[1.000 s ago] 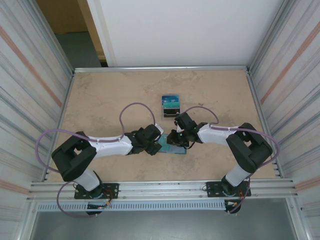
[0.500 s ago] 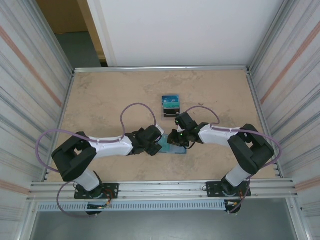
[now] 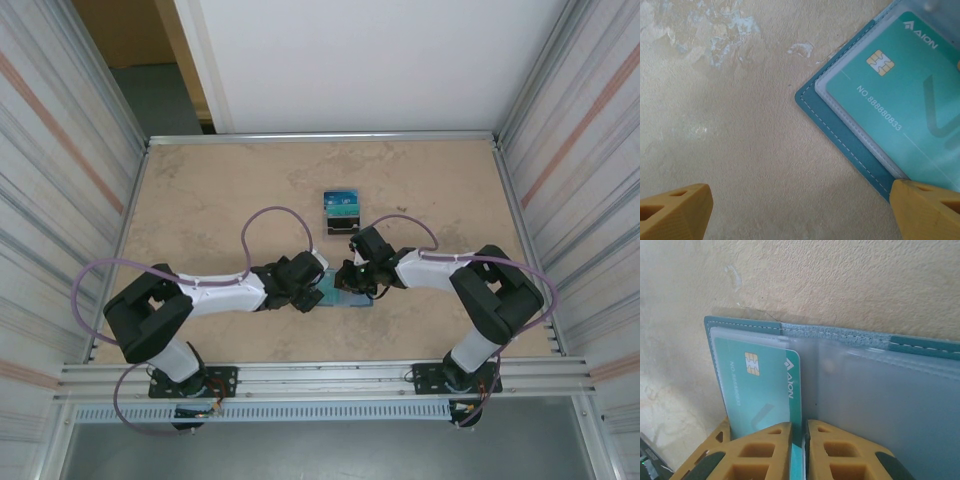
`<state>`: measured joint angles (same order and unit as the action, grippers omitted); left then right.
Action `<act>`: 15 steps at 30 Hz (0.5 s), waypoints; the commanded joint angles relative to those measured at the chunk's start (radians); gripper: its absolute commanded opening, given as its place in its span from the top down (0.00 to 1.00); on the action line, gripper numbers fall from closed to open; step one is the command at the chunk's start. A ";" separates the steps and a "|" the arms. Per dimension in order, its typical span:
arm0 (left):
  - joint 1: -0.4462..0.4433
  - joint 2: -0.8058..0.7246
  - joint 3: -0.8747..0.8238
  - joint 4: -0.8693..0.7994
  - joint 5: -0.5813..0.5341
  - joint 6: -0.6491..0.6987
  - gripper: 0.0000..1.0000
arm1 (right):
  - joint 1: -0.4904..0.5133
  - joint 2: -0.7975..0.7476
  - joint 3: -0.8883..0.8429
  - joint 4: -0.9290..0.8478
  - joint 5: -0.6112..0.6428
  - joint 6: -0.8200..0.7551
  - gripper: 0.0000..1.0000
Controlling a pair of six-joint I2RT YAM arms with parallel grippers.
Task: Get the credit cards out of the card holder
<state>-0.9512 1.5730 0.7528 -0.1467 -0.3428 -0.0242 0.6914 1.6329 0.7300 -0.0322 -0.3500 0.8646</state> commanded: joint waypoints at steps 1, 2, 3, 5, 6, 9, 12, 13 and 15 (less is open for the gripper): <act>-0.015 0.027 0.020 -0.026 0.000 -0.006 0.07 | 0.003 0.023 -0.020 0.034 -0.048 0.018 0.86; -0.016 0.029 0.020 -0.026 0.000 -0.005 0.07 | 0.001 0.019 -0.027 0.048 -0.061 0.017 0.87; -0.017 0.030 0.021 -0.026 0.000 -0.006 0.07 | -0.001 0.017 -0.033 0.064 -0.072 0.021 0.87; -0.018 0.034 0.022 -0.026 0.001 -0.009 0.07 | -0.004 0.014 -0.044 0.093 -0.097 0.026 0.87; -0.018 0.037 0.023 -0.026 0.001 -0.010 0.07 | -0.004 0.013 -0.048 0.108 -0.108 0.027 0.87; -0.022 0.044 0.028 -0.025 0.005 -0.011 0.07 | -0.007 0.013 -0.058 0.138 -0.133 0.030 0.87; -0.025 0.053 0.034 -0.023 0.005 -0.012 0.07 | -0.011 0.018 -0.062 0.162 -0.158 0.031 0.88; -0.026 0.054 0.034 -0.023 0.007 -0.013 0.07 | -0.012 0.021 -0.064 0.173 -0.164 0.033 0.88; -0.028 0.057 0.036 -0.021 0.009 -0.014 0.07 | -0.013 0.025 -0.064 0.184 -0.172 0.035 0.89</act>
<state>-0.9607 1.5906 0.7757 -0.1745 -0.3538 -0.0257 0.6605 1.6341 0.6731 0.0849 -0.4263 0.8833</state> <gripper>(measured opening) 0.928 0.112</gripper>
